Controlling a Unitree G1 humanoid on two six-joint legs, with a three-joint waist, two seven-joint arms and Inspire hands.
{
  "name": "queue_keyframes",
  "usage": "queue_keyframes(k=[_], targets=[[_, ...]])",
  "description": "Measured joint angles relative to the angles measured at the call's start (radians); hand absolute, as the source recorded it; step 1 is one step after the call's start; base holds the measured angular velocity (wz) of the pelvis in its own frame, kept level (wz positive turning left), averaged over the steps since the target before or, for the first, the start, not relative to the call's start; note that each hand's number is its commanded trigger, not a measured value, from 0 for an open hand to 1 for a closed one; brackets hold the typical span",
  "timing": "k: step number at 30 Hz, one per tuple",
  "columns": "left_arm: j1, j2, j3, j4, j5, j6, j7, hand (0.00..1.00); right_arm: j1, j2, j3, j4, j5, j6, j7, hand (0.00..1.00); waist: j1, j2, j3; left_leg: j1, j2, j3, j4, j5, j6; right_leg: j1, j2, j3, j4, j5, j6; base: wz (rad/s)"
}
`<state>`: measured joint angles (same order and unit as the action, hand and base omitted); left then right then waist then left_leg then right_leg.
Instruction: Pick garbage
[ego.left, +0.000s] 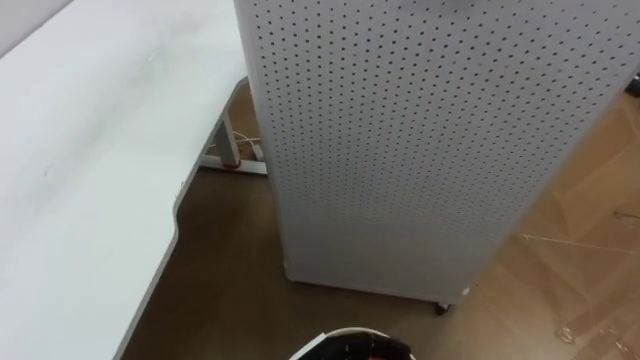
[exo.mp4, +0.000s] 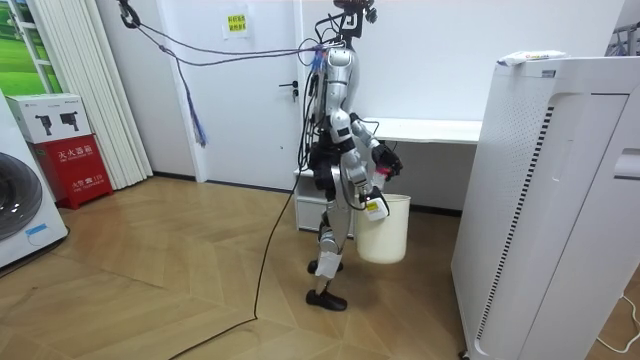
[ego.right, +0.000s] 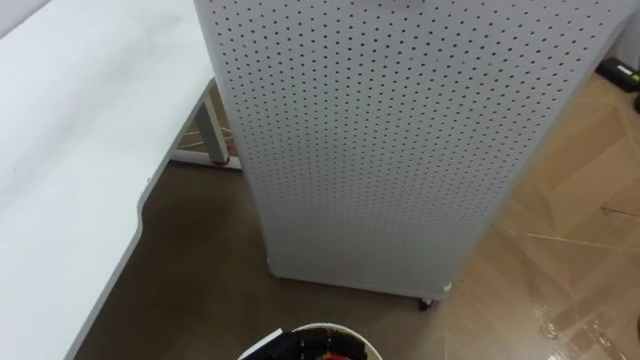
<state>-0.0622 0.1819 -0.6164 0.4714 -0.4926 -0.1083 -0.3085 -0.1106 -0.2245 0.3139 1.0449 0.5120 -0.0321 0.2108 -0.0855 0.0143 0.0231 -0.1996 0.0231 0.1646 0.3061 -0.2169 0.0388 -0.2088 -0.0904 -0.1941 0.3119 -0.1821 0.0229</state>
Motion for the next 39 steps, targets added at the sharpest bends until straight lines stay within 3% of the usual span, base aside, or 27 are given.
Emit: queue_keyframes(k=[9,12,16,23,25,28,33,35,39], targets=[[0.001,0.006,0.004,-0.003,0.028,-0.004,-0.003,0.0,0.02,-0.012,0.015,-0.003,-0.007,-0.004,-0.022,1.0,0.004,-0.002,0.0016,0.002,0.0,0.002,-0.003,0.0,0.0,-0.001,0.0,0.004,0.0,0.0,0.0,0.0],[0.002,0.011,0.006,-0.013,0.078,-0.011,-0.003,0.0,0.031,-0.011,0.014,-0.004,-0.009,-0.026,-0.023,1.0,0.004,-0.001,0.0013,0.013,0.0,0.004,-0.006,0.0,0.0,0.009,0.001,0.004,-0.002,0.0,0.0,0.0],[0.021,0.041,0.017,-0.099,0.139,-0.015,-0.001,0.0,0.032,-0.014,0.009,-0.017,-0.01,-0.033,-0.018,1.0,0.0,-0.001,0.0013,0.025,-0.001,0.013,-0.009,0.0,0.0,0.015,0.0,0.014,-0.002,0.0,0.0,-0.06],[0.02,0.052,0.069,-0.156,0.282,-0.024,0.058,0.0,0.072,-0.013,0.005,-0.074,-0.008,-0.041,-0.027,1.0,-0.022,-0.002,0.0014,0.079,-0.002,0.025,-0.02,0.0,0.0,0.056,0.0,0.029,0.002,-0.002,0.003,-0.06],[0.02,0.073,0.078,-0.252,0.35,-0.025,0.094,0.0,0.082,-0.013,-0.021,-0.081,-0.007,-0.042,-0.029,1.0,-0.025,-0.001,0.0009,0.081,-0.003,0.026,-0.018,0.0,0.0,0.056,-0.001,0.03,0.001,-0.003,0.004,0.0],[0.017,0.065,0.103,-0.325,0.429,-0.07,0.127,0.0,0.087,-0.013,-0.029,-0.087,-0.011,-0.043,-0.049,1.0,-0.025,-0.002,0.0011,0.117,-0.005,0.038,-0.034,0.0,0.0,0.074,-0.003,0.034,0.003,-0.004,0.006,-0.1],[0.015,0.061,0.166,-0.419,0.586,-0.091,0.191,0.0,0.108,-0.012,-0.064,-0.08,-0.015,-0.06,-0.047,1.0,-0.008,-0.008,0.0024,0.173,0.002,0.104,-0.049,-0.01,-0.004,0.075,-0.002,0.045,0.033,-0.01,0.005,-0.41],[0.015,0.058,0.224,-0.433,0.63,-0.128,0.239,0.0,0.112,-0.012,-0.064,-0.08,-0.015,-0.065,-0.048,1.0,0.007,-0.007,0.0021,0.198,0.011,0.145,-0.048,-0.022,-0.009,0.074,-0.007,0.015,0.052,-0.008,-0.001,-0.68],[0.007,0.051,0.269,-0.439,0.691,-0.163,0.328,0.0,0.131,-0.011,-0.064,-0.075,-0.011,-0.079,-0.047,1.0,0.0,-0.017,0.0022,0.224,0.018,0.164,-0.049,-0.028,-0.012,0.092,-0.005,0.0,0.048,-0.006,-0.004,-0.18]])
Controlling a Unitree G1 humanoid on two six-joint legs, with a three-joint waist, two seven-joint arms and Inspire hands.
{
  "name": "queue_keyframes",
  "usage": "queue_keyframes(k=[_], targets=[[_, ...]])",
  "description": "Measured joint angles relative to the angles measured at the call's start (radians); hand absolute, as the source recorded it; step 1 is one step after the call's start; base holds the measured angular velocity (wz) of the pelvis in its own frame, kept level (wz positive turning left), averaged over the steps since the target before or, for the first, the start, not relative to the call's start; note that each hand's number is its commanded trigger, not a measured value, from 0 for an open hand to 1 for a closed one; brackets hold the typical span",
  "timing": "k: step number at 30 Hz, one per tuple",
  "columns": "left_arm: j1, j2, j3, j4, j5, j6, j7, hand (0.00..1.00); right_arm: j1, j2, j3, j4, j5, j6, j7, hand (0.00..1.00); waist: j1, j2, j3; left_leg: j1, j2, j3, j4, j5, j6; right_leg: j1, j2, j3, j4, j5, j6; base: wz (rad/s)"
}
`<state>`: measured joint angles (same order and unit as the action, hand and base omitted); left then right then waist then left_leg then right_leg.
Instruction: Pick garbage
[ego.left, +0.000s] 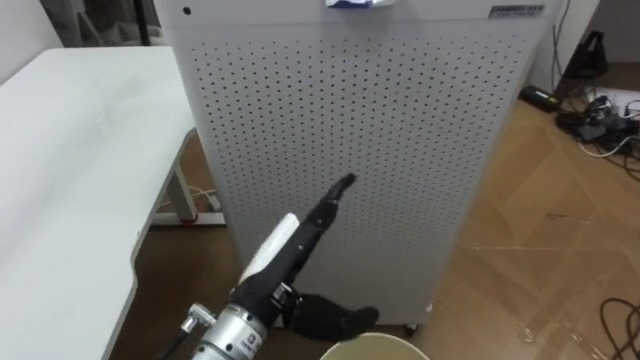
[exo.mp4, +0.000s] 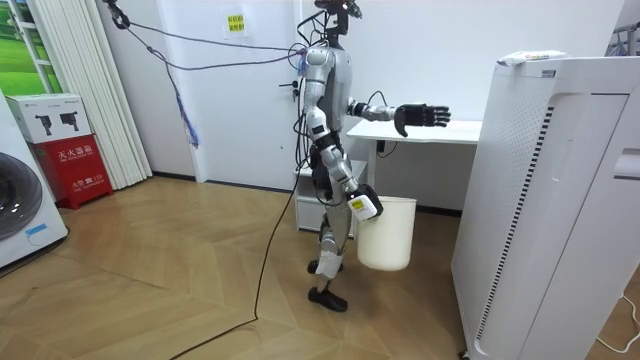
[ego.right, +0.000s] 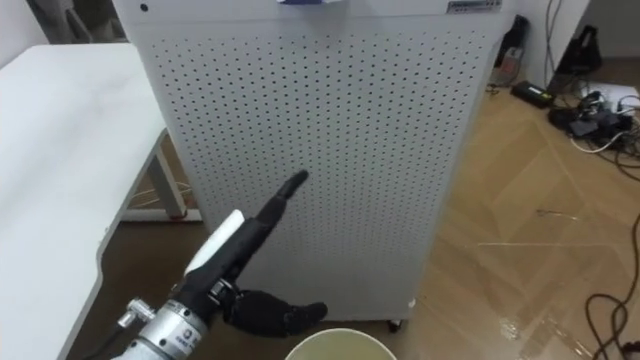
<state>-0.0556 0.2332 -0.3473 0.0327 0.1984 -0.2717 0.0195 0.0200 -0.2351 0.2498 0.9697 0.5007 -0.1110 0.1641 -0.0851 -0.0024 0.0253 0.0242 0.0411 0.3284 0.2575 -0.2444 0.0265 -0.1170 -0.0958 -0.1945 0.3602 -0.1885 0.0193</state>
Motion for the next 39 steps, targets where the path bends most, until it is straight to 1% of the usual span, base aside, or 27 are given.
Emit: queue_keyframes(k=[4,6,9,10,12,14,15,16,18,19,20,21,22,23,24,25,27,29,30,31,32,33,34,35,36,37,39], targets=[[0.0,0.006,0.017,-0.053,0.1,-0.012,0.08,0.0,0.011,0.0,-0.003,0.012,-0.004,-0.003,0.0,1.0,0.002,-0.003,-0.0001,0.011,0.002,0.006,-0.009,-0.002,-0.001,-0.002,0.005,0.002,-0.011,0.002,-0.002,-0.07],[0.006,0.014,0.026,-0.082,0.119,-0.02,0.119,0.0,0.012,0.001,-0.004,0.012,-0.004,-0.003,0.001,1.0,0.007,-0.002,-0.0004,0.018,0.006,0.017,-0.017,-0.002,-0.002,0.0,0.009,0.002,-0.014,0.005,-0.006,-0.17],[0.01,0.014,0.035,-0.093,0.173,-0.043,0.189,0.0,0.013,0.0,-0.015,0.016,-0.004,-0.003,0.005,1.0,0.008,-0.001,-0.0027,0.042,0.014,0.028,-0.017,-0.007,-0.011,0.014,0.015,-0.002,-0.013,0.003,-0.009,-0.16],[0.009,0.014,0.037,-0.094,0.193,-0.052,0.208,0.0,0.013,0.0,-0.02,0.02,-0.002,-0.003,0.01,1.0,0.013,-0.002,-0.0058,0.046,0.017,0.032,-0.013,-0.01,-0.016,0.013,0.018,-0.006,-0.008,0.001,-0.012,-0.28],[0.01,0.017,0.048,-0.103,0.21,-0.054,0.227,0.0,0.014,-0.002,-0.022,0.023,-0.002,-0.003,0.015,1.0,0.025,-0.003,-0.0063,0.05,0.034,0.057,0.007,-0.024,-0.024,0.009,0.022,-0.029,0.002,-0.004,-0.021,-0.36],[0.007,0.016,0.077,-0.103,0.249,-0.056,0.268,0.0,0.013,-0.001,-0.022,0.042,-0.003,-0.003,0.035,1.0,0.027,-0.006,-0.0076,0.055,0.067,0.077,0.067,-0.057,-0.042,0.013,0.026,-0.065,0.033,-0.022,-0.043,-0.41],[0.004,0.016,0.085,-0.103,0.259,-0.056,0.279,0.0,0.013,-0.001,-0.022,0.046,-0.003,-0.003,0.037,1.0,0.03,-0.007,-0.0074,0.054,0.076,0.078,0.092,-0.067,-0.048,0.013,0.027,-0.068,0.043,-0.029,-0.049,-0.54],[0.003,0.016,0.106,-0.103,0.276,-0.056,0.29,0.0,0.014,0.0,-0.021,0.054,-0.003,-0.003,0.045,1.0,0.038,-0.01,-0.0077,0.048,0.098,0.08,0.156,-0.081,-0.06,0.015,0.03,-0.082,0.065,-0.046,-0.061,-0.66],[0.007,0.016,0.132,-0.103,0.273,-0.057,0.308,0.0,0.017,0.001,-0.02,0.06,-0.021,-0.003,0.05,1.0,0.042,-0.017,-0.0067,0.016,0.136,0.071,0.297,-0.082,-0.063,0.026,0.038,-0.082,0.085,-0.066,-0.078,-0.58],[0.007,0.016,0.141,-0.103,0.272,-0.057,0.314,0.0,0.018,-0.001,-0.023,0.062,-0.031,-0.003,0.057,1.0,0.035,-0.012,-0.0093,-0.027,0.166,0.045,0.411,-0.079,-0.063,0.033,0.054,-0.08,0.098,-0.084,-0.089,-0.22],[0.005,0.017,0.142,-0.103,0.272,-0.058,0.318,0.0,0.018,-0.001,-0.026,0.062,-0.036,-0.003,0.058,1.0,0.033,-0.012,-0.0099,-0.049,0.181,0.027,0.465,-0.073,-0.064,0.032,0.061,-0.078,0.111,-0.092,-0.095,-0.23],[0.005,0.016,0.146,-0.103,0.273,-0.064,0.322,0.0,0.018,-0.002,-0.037,0.069,-0.038,-0.003,0.058,1.0,0.034,-0.017,-0.0088,-0.091,0.203,-0.003,0.577,-0.038,-0.067,0.031,0.07,-0.066,0.145,-0.114,-0.109,-0.29],[0.01,0.016,0.146,-0.103,0.275,-0.066,0.324,0.0,0.018,-0.006,-0.039,0.08,-0.039,-0.004,0.058,1.0,0.035,-0.024,-0.008,-0.137,0.215,-0.04,0.673,0.027,-0.063,0.038,0.074,-0.055,0.163,-0.131,-0.119,-0.34],[0.01,0.015,0.146,-0.103,0.275,-0.067,0.325,0.0,0.02,-0.015,-0.038,0.083,-0.037,-0.004,0.057,1.0,0.042,-0.022,-0.0083,-0.19,0.22,-0.089,0.753,0.086,-0.058,0.057,0.083,-0.049,0.164,-0.138,-0.13,-0.2],[0.006,0.016,0.146,-0.103,0.275,-0.069,0.326,0.0,0.019,-0.02,-0.038,0.083,-0.034,-0.004,0.055,1.0,0.04,-0.022,-0.0068,-0.215,0.217,-0.111,0.775,0.086,-0.062,0.061,0.087,-0.047,0.164,-0.141,-0.134,-0.08],[0.001,0.016,0.146,-0.103,0.276,-0.075,0.335,0.0,0.018,-0.028,-0.038,0.083,-0.036,-0.004,0.045,1.0,0.039,-0.021,-0.0069,-0.259,0.202,-0.139,0.781,0.073,-0.046,0.067,0.088,-0.045,0.162,-0.145,-0.138,-0.1],[0.001,0.015,0.146,-0.102,0.287,-0.079,0.365,0.0,0.016,-0.037,-0.038,0.086,-0.045,-0.004,0.029,1.0,0.054,-0.024,-0.0028,-0.306,0.168,-0.137,0.712,0.051,-0.051,0.077,0.086,-0.022,0.154,-0.147,-0.14,-0.31],[0.001,0.017,0.149,-0.104,0.306,-0.085,0.393,0.0,0.018,-0.04,-0.038,0.115,-0.044,-0.003,0.019,1.0,0.075,-0.021,-0.0044,-0.336,0.105,-0.153,0.491,0.052,-0.054,0.093,0.086,-0.001,0.134,-0.15,-0.137,-0.32],[0.002,0.017,0.149,-0.106,0.308,-0.086,0.4,0.0,0.019,-0.04,-0.037,0.117,-0.044,-0.002,0.018,1.0,0.076,-0.02,-0.0041,-0.338,0.091,-0.16,0.429,0.058,-0.063,0.096,0.085,0.0,0.132,-0.154,-0.136,-0.09],[0.001,0.015,0.151,-0.114,0.311,-0.09,0.408,0.0,0.022,-0.038,-0.037,0.117,-0.044,0.002,0.013,1.0,0.082,-0.018,-0.0054,-0.341,0.064,-0.177,0.302,0.075,-0.074,0.096,0.085,0.004,0.129,-0.163,-0.133,-0.1],[-0.001,0.012,0.161,-0.119,0.327,-0.101,0.41,0.0,0.021,-0.038,-0.037,0.117,-0.043,0.002,0.012,1.0,0.089,-0.013,-0.0085,-0.343,0.047,-0.184,0.207,0.099,-0.076,0.098,0.087,0.009,0.127,-0.171,-0.129,-0.13],[-0.001,0.012,0.167,-0.121,0.336,-0.108,0.412,0.0,0.021,-0.039,-0.037,0.117,-0.043,0.002,0.011,1.0,0.094,-0.009,-0.011,-0.342,0.042,-0.189,0.172,0.124,-0.069,0.098,0.088,0.014,0.126,-0.176,-0.125,-0.24],[0.0,0.016,0.173,-0.122,0.348,-0.117,0.425,0.0,0.021,-0.039,-0.037,0.117,-0.043,0.003,0.009,1.0,0.107,-0.004,-0.0156,-0.327,0.028,-0.198,0.148,0.164,-0.05,0.103,0.086,0.031,0.125,-0.184,-0.115,-0.27],[0.0,0.018,0.18,-0.132,0.364,-0.119,0.438,0.0,0.02,-0.039,-0.037,0.117,-0.042,0.003,0.008,1.0,0.114,-0.001,-0.0177,-0.312,0.012,-0.198,0.137,0.179,-0.031,0.111,0.075,0.035,0.121,-0.193,-0.102,-0.26],[0.0,0.021,0.181,-0.138,0.365,-0.122,0.445,0.0,0.021,-0.039,-0.036,0.117,-0.042,0.003,0.008,1.0,0.116,-0.001,-0.0164,-0.307,0.005,-0.198,0.136,0.186,-0.023,0.118,0.069,0.029,0.115,-0.197,-0.096,-0.1],[0.0,0.024,0.185,-0.151,0.368,-0.128,0.452,0.0,0.029,-0.037,-0.036,0.117,-0.042,0.003,0.006,1.0,0.119,-0.003,-0.0159,-0.299,-0.008,-0.197,0.15,0.195,-0.004,0.137,0.057,0.025,0.098,-0.203,-0.086,0.04],[0.0,0.025,0.201,-0.175,0.393,-0.133,0.459,0.0,0.034,-0.034,-0.036,0.117,-0.042,0.002,0.007,1.0,0.12,-0.007,-0.0159,-0.294,-0.03,-0.192,0.161,0.167,0.007,0.155,0.032,0.013,0.088,-0.214,-0.066,0.09]])
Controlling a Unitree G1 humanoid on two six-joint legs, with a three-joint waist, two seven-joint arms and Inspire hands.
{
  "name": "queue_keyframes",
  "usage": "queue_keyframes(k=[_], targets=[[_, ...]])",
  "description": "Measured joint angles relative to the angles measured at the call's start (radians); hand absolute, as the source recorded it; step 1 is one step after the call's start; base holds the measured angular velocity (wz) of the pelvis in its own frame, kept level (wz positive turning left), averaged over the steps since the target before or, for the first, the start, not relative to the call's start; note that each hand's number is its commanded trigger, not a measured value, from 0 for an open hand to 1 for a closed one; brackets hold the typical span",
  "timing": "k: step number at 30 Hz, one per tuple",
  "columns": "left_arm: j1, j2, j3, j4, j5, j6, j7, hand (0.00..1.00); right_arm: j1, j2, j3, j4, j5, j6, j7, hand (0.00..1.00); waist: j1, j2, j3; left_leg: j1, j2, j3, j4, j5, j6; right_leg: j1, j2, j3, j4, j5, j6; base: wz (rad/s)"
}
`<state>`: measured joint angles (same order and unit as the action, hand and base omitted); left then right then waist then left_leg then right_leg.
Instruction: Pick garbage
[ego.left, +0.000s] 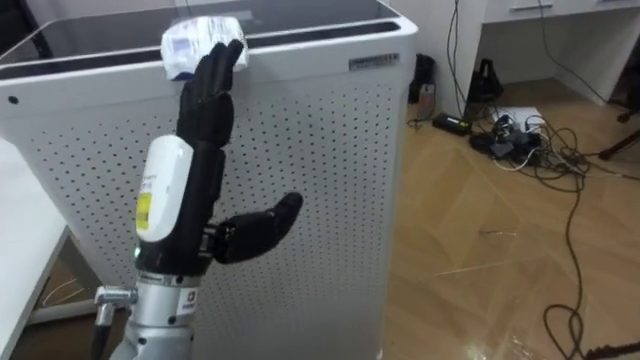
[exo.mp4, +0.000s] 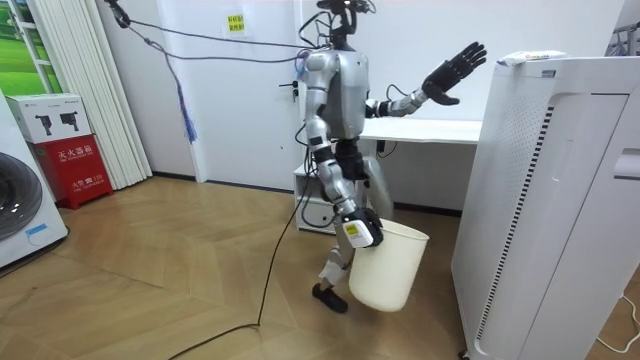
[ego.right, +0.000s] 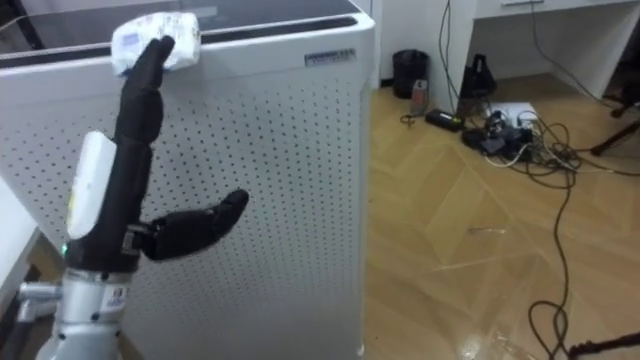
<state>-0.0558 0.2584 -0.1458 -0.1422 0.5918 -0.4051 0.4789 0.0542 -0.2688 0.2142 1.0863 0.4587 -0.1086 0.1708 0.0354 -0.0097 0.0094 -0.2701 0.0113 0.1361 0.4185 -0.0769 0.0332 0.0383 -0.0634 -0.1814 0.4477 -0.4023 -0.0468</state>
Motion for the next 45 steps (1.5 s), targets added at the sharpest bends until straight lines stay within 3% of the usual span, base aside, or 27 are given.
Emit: queue_keyframes(k=[2,5,6,7,8,9,10,12,13,14,16,17,20,23,26,33,38,41,45], targets=[[0.0,-0.001,0.008,-0.009,0.03,-0.012,0.019,0.0,-0.001,0.001,0.0,0.0,0.005,0.0,-0.008,1.0,-0.002,-0.004,0.0014,0.007,-0.034,0.003,0.029,-0.043,0.017,0.023,-0.042,-0.036,0.015,-0.02,0.032,0.15],[-0.003,0.001,0.007,-0.011,0.034,-0.022,0.024,0.0,-0.002,0.001,0.0,-0.001,0.006,0.0,-0.009,1.0,-0.003,0.0,-0.0007,0.026,-0.056,0.005,0.059,-0.086,0.037,0.026,-0.079,-0.054,0.109,-0.022,0.041,0.17],[-0.008,0.001,0.008,-0.011,0.057,-0.023,0.036,0.0,-0.003,0.001,0.0,-0.001,0.006,0.0,-0.009,1.0,0.001,0.001,-0.0008,0.043,-0.064,0.006,0.068,-0.11,0.045,0.009,-0.102,-0.07,0.174,-0.011,0.061,0.1],[-0.012,0.005,0.01,-0.015,0.088,-0.025,0.048,0.0,-0.007,0.002,0.0,-0.001,0.005,0.0,-0.007,1.0,0.01,0.005,-0.0015,0.065,-0.066,0.008,0.063,-0.132,0.051,-0.007,-0.116,-0.07,0.249,0.014,0.099,0.09],[-0.017,0.008,0.007,-0.02,0.111,-0.028,0.054,0.0,-0.009,0.005,0.0,0.0,0.003,0.0,-0.008,1.0,0.015,0.013,-0.0004,0.089,-0.064,-0.006,0.064,-0.15,0.055,-0.022,-0.116,-0.068,0.312,0.058,0.111,0.05],[-0.018,0.009,0.004,-0.027,0.111,-0.03,0.056,0.0,-0.008,0.005,0.003,0.0,0.004,-0.002,-0.007,1.0,0.011,0.022,0.0043,0.099,-0.059,-0.019,0.063,-0.157,0.056,-0.027,-0.113,-0.063,0.329,0.059,0.109,0.15],[-0.018,0.01,0.005,-0.051,0.111,-0.03,0.066,0.0,-0.012,0.005,0.006,-0.002,0.004,-0.01,-0.007,1.0,0.011,0.032,0.008,0.108,-0.057,-0.05,0.057,-0.161,0.055,-0.056,-0.098,-0.044,0.316,0.033,0.113,0.24],[-0.02,0.014,0.005,-0.087,0.107,-0.031,0.085,0.0,-0.021,0.005,0.006,-0.003,0.007,-0.015,-0.006,1.0,0.003,0.039,0.0105,0.111,-0.057,-0.067,0.044,-0.16,0.055,-0.12,-0.096,-0.023,0.218,0.015,0.116,0.26],[-0.02,0.021,0.004,-0.101,0.107,-0.032,0.095,0.0,-0.021,0.009,0.012,-0.005,0.006,-0.015,-0.008,1.0,0.003,0.032,0.0112,0.121,-0.063,-0.067,0.038,-0.161,0.054,-0.141,-0.11,-0.014,0.095,0.042,0.117,0.29],[-0.018,0.025,0.003,-0.103,0.107,-0.033,0.101,0.0,-0.022,0.012,0.02,-0.006,-0.003,-0.015,-0.015,1.0,-0.006,0.03,0.0123,0.134,-0.063,-0.081,0.033,-0.165,0.048,-0.144,-0.112,-0.018,0.063,0.113,0.104,0.24],[-0.031,0.027,0.004,-0.126,0.107,-0.033,0.102,0.0,-0.039,0.016,0.029,0.003,-0.015,-0.018,-0.019,1.0,-0.008,0.031,0.0023,0.141,-0.055,-0.092,0.004,-0.162,0.036,-0.122,-0.089,-0.03,0.009,0.121,0.094,0.15],[-0.044,0.027,0.004,-0.153,0.108,-0.033,0.102,0.0,-0.046,0.016,0.033,0.006,-0.015,-0.021,-0.018,1.0,-0.008,0.03,0.0023,0.148,-0.053,-0.102,-0.013,-0.157,0.029,-0.104,-0.085,-0.042,-0.018,0.127,0.09,0.1],[-0.045,0.028,0.004,-0.216,0.109,-0.033,0.102,0.0,-0.044,0.017,0.039,0.006,-0.016,-0.022,-0.004,1.0,-0.005,0.023,0.0057,0.175,-0.043,-0.104,-0.033,-0.156,0.021,-0.066,-0.065,-0.049,-0.06,0.131,0.086,0.03],[-0.046,0.027,0.003,-0.262,0.113,-0.031,0.1,0.0,-0.044,0.016,0.039,0.007,-0.015,-0.022,0.004,1.0,-0.006,0.021,0.0035,0.186,-0.04,-0.11,-0.043,-0.156,0.019,-0.04,-0.057,-0.059,-0.088,0.132,0.084,0.07],[-0.051,0.028,0.003,-0.272,0.14,-0.03,0.1,0.0,-0.044,0.016,0.042,0.01,-0.015,-0.022,0.007,1.0,-0.006,0.014,0.0066,0.211,-0.04,-0.111,-0.056,-0.156,0.019,-0.01,-0.056,-0.067,-0.109,0.133,0.084,0.04],[-0.051,0.031,0.004,-0.282,0.155,-0.02,0.097,0.0,-0.044,0.016,0.039,0.009,-0.022,-0.022,0.016,1.0,-0.003,0.016,0.0016,0.215,-0.04,-0.114,-0.075,-0.155,0.017,0.002,-0.049,-0.068,-0.142,0.143,0.086,0.01],[-0.051,0.051,0.004,-0.283,0.212,-0.021,0.077,0.0,-0.044,0.015,0.037,0.016,-0.047,-0.022,0.04,1.0,-0.009,0.02,0.0009,0.234,-0.036,-0.119,-0.085,-0.155,0.017,0.04,-0.038,-0.074,-0.193,0.169,0.09,0.02],[-0.044,0.072,0.002,-0.283,0.235,-0.021,0.069,0.0,-0.045,0.009,0.036,0.016,-0.047,-0.022,0.052,1.0,-0.009,0.03,0.0061,0.247,-0.035,-0.121,-0.106,-0.156,0.017,0.054,-0.034,-0.079,-0.211,0.183,0.092,0.01],[-0.013,0.086,0.003,-0.283,0.246,-0.021,0.055,0.0,-0.045,0.009,0.031,0.016,-0.051,-0.022,0.059,1.0,-0.006,0.037,0.0044,0.249,-0.035,-0.117,-0.11,-0.155,0.017,0.052,-0.033,-0.069,-0.212,0.187,0.092,-0.06]])
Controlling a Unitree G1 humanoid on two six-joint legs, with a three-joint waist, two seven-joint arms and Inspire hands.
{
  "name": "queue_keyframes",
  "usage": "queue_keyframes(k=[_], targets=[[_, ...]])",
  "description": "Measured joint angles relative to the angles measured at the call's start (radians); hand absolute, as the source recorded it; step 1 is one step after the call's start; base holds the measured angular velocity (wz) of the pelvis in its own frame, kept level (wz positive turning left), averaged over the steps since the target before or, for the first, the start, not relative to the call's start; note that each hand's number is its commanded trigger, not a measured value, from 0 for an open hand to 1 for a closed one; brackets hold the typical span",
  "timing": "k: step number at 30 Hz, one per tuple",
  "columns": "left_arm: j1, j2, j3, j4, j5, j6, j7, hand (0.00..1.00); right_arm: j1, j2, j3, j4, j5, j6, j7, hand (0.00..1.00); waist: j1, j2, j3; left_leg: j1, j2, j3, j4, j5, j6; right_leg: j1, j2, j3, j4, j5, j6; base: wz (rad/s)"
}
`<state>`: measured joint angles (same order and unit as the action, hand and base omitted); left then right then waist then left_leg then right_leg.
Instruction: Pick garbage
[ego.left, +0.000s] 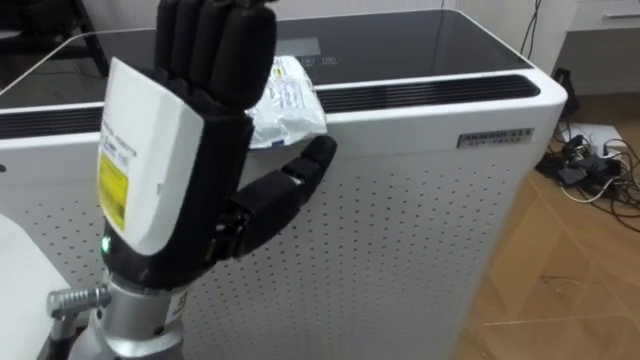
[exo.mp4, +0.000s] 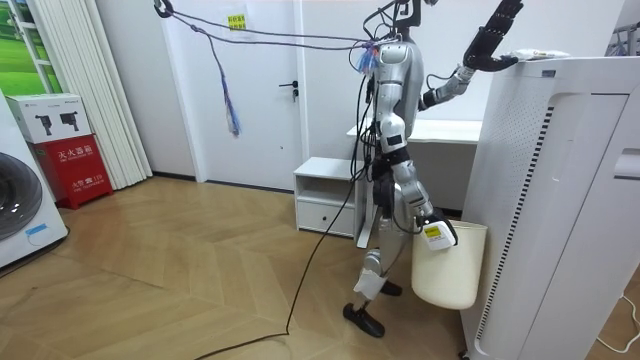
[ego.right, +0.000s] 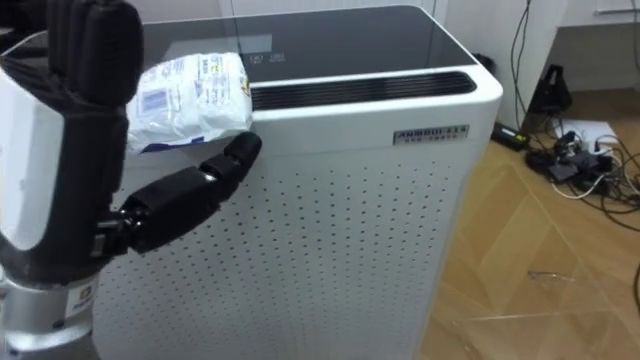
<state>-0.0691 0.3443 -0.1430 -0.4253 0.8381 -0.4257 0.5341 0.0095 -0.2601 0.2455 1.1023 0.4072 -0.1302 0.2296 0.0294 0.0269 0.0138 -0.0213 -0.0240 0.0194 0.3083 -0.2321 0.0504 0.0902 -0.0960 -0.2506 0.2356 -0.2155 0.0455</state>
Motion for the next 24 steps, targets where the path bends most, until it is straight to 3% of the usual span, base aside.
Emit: queue_keyframes(k=[5,15,18,20,24], targets=[[0.031,0.032,-0.017,0.002,0.0,0.008,-0.046,0.0,0.0,-0.002,-0.004,0.028,-0.006,0.0,0.001,1.0,0.002,0.017,-0.0032,0.0,0.0,0.001,-0.004,0.0,0.0,-0.002,0.0,0.0,-0.002,0.0,0.0,0.0],[0.068,0.038,-0.023,0.002,-0.002,0.008,-0.117,0.0,-0.001,-0.007,-0.004,0.03,-0.006,0.0,0.014,1.0,0.003,0.02,-0.0026,0.01,-0.004,-0.002,-0.039,0.016,-0.005,-0.004,-0.002,-0.001,-0.016,0.0,0.0,0.0],[0.068,0.051,-0.022,0.002,-0.001,0.012,-0.129,0.0,-0.005,-0.014,-0.004,0.03,-0.006,0.0,0.014,1.0,0.004,0.021,-0.0028,0.01,-0.005,-0.002,-0.04,0.016,-0.005,-0.004,-0.002,-0.001,-0.017,0.0,0.0,0.0],[0.069,0.077,-0.022,0.002,-0.001,0.016,-0.134,0.0,-0.008,-0.018,-0.004,0.029,-0.006,0.0,0.014,1.0,0.004,0.018,-0.0013,0.009,-0.005,-0.005,-0.039,0.016,-0.005,-0.003,-0.002,-0.002,-0.017,0.0,0.0,0.0],[0.069,0.103,-0.021,0.002,0.0,0.03,-0.135,0.0,-0.008,-0.022,-0.004,0.029,-0.006,0.0,0.014,1.0,0.005,0.018,-0.0012,0.008,-0.006,-0.007,-0.039,0.016,-0.005,-0.003,-0.002,-0.002,-0.017,0.0,0.0,0.0]])
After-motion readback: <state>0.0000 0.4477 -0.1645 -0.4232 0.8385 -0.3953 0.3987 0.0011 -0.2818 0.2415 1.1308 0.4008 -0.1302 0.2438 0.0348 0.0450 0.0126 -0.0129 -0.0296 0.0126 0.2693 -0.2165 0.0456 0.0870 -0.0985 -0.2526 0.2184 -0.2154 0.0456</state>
